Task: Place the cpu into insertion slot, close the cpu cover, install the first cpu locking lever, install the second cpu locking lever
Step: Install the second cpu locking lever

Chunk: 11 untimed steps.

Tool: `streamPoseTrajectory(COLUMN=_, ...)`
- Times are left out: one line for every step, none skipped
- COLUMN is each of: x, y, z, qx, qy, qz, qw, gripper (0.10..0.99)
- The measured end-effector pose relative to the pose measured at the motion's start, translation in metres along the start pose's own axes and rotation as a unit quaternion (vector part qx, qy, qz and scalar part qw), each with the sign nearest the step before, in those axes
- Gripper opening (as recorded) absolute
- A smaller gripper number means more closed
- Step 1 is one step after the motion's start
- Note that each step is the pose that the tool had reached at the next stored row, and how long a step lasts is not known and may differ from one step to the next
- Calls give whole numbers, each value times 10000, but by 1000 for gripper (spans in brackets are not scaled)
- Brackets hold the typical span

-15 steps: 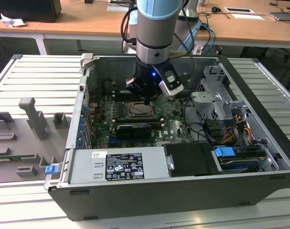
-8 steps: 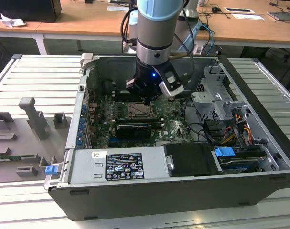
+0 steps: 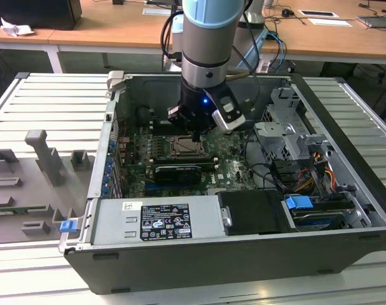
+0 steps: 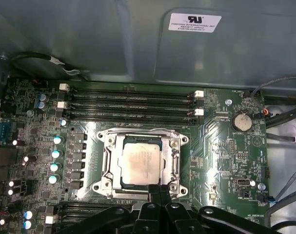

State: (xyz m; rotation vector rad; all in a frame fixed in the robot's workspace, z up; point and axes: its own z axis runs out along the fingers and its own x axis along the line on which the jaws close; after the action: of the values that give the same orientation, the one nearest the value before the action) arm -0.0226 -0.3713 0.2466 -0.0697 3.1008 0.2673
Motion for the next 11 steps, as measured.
streamPoseTrajectory(x=10, y=-11, z=-2, qx=0, qy=0, qz=1, qw=10000, gripper=106)
streamPoseTrajectory(x=15, y=-22, z=-4, qx=0, qy=0, qz=-1, qw=10000, gripper=106)
streamPoseTrajectory(x=18, y=-38, z=-7, qx=0, qy=1, qz=-1, qw=10000, gripper=106)
streamPoseTrajectory(x=20, y=-54, z=-9, qx=1, qy=1, qz=0, qw=10000, gripper=106)
streamPoseTrajectory(x=22, y=-77, z=-13, qx=0, qy=0, qz=0, qw=10000, gripper=106)
streamPoseTrajectory(x=24, y=-89, z=-15, qx=0, qy=0, qz=0, qw=10000, gripper=106)
streamPoseTrajectory(x=29, y=-104, z=-18, qx=0, qy=0, qz=0, qw=10000, gripper=106)
streamPoseTrajectory(x=35, y=-112, z=-19, qx=0, qy=0, qz=1, qw=10000, gripper=106)
streamPoseTrajectory(x=40, y=-120, z=-21, qx=0, qy=0, qz=0, qw=10000, gripper=106)
streamPoseTrajectory(x=44, y=-126, z=-22, qx=0, qy=0, qz=0, qw=10000, gripper=106)
streamPoseTrajectory(x=50, y=-131, z=-23, qx=0, qy=0, qz=0, qw=10000, gripper=106)
